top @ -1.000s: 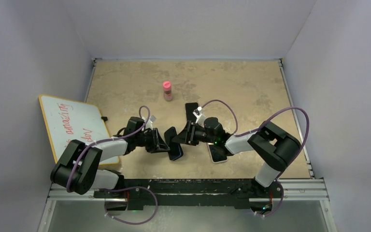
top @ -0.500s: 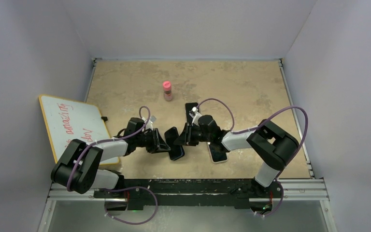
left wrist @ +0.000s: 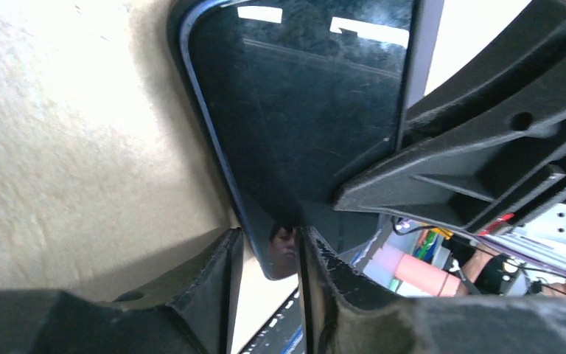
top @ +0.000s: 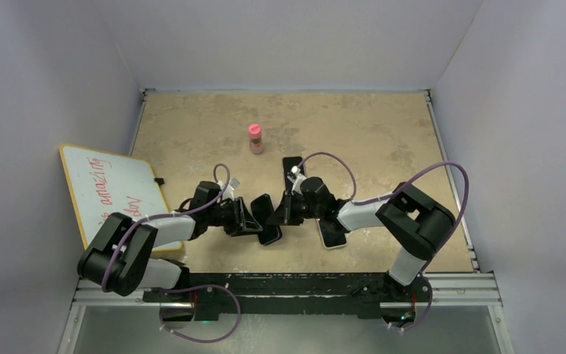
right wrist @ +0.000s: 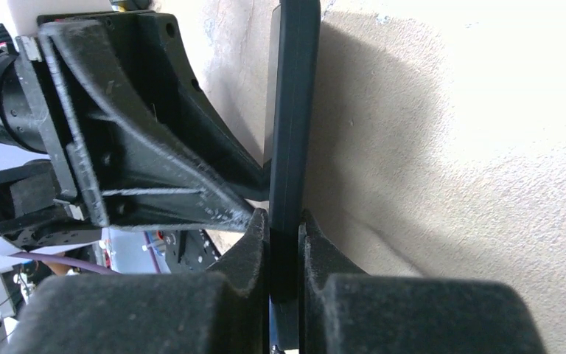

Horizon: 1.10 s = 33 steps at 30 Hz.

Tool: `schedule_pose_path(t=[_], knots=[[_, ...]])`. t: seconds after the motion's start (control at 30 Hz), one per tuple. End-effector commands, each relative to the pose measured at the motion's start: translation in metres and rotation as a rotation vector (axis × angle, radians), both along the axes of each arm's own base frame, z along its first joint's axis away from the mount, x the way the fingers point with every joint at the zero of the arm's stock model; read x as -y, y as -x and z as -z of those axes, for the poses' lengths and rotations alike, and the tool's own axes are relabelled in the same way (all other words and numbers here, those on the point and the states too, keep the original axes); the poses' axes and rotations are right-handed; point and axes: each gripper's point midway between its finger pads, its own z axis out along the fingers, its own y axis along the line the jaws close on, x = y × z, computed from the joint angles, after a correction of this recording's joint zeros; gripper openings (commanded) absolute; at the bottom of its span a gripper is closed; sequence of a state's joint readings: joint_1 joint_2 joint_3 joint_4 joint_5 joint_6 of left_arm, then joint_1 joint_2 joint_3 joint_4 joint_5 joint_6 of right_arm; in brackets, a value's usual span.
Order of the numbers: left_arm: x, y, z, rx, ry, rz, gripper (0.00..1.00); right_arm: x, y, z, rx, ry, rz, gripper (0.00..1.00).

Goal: Put the phone into the phone case

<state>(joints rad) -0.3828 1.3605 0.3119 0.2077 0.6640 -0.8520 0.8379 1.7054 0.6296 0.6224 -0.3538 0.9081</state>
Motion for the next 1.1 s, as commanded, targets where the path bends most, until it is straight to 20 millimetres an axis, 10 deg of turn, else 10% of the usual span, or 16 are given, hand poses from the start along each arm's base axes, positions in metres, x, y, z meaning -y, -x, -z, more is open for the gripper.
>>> schedule_pose_path(t=[0.0,0.23,0.63,1.07], knots=[[0.008,-0.012,-0.035,0.141,0.047,0.047,0.42,-0.005,0.008,-0.026,0.042,-0.043,-0.048,0.01],[0.008,-0.033,-0.118,0.393,0.034,0.078,0.78,0.011,-0.001,-0.088,0.188,-0.092,0.01,0.0],[0.009,-0.019,-0.214,0.743,0.136,0.169,1.0,0.038,0.008,-0.185,0.415,-0.268,0.009,0.0],[0.018,-0.003,-0.283,0.902,0.355,0.168,0.97,0.044,0.055,-0.255,0.561,-0.585,-0.147,0.0]])
